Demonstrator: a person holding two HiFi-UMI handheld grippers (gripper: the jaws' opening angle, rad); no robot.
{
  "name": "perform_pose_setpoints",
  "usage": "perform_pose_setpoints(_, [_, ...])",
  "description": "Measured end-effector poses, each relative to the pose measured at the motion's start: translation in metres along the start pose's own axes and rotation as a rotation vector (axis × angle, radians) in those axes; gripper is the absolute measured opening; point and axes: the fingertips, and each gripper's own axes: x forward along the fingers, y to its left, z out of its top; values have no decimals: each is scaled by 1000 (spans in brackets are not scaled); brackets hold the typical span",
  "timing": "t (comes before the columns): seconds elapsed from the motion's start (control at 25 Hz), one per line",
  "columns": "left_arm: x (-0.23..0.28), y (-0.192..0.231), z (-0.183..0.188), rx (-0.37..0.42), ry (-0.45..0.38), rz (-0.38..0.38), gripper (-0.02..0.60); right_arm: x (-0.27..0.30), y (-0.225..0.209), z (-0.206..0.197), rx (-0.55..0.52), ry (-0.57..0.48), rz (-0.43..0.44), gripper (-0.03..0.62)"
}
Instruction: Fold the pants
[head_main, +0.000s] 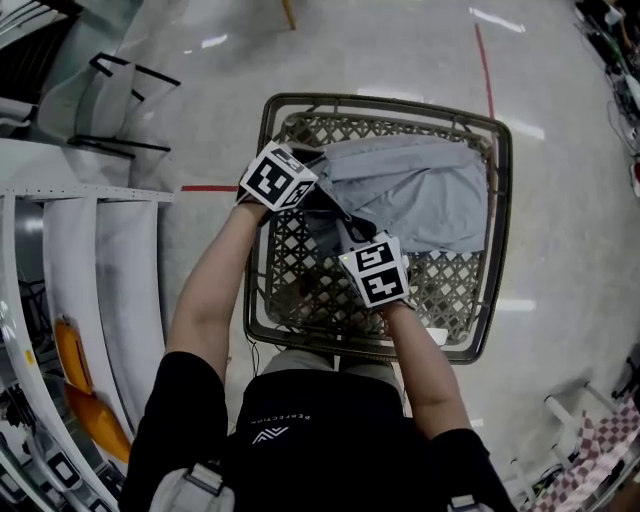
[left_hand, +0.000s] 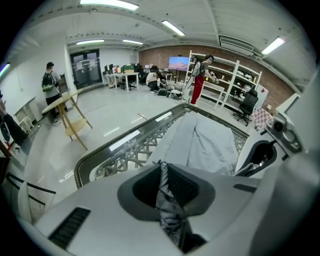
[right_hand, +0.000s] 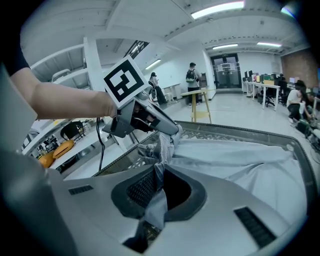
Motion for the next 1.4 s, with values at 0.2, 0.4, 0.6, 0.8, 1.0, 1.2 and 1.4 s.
perform_pose_setpoints(0.2, [20,-17,31,42,13,-38,46,-16,-33,-4,41,-23,-51,44])
perform_pose_setpoints(0.4, [43,-38,61,85,6,-82,46,-36,-67,-8,81,-49,-113,44])
perform_pose_setpoints(0.6, [60,-55,88,122,-9,-119,46,-54,-91,-14,135,-58,-174,44])
perform_pose_setpoints(0.8, [64,-70,112,145,-32,-147,46,-75,-106,-7,160,-96,-247,44])
perform_pose_setpoints(1.0, [98,-96,133,174,-23,-172,46,-90,-137,-34,206,-86,-281,44])
perform_pose_setpoints(1.2, [110,-112,152,194,-35,-196,48,-105,-154,-38,236,-95,-321,44])
perform_pose_setpoints(1.4, [123,-130,170,206,-49,-225,48,-121,-171,-49,268,-93,-367,44])
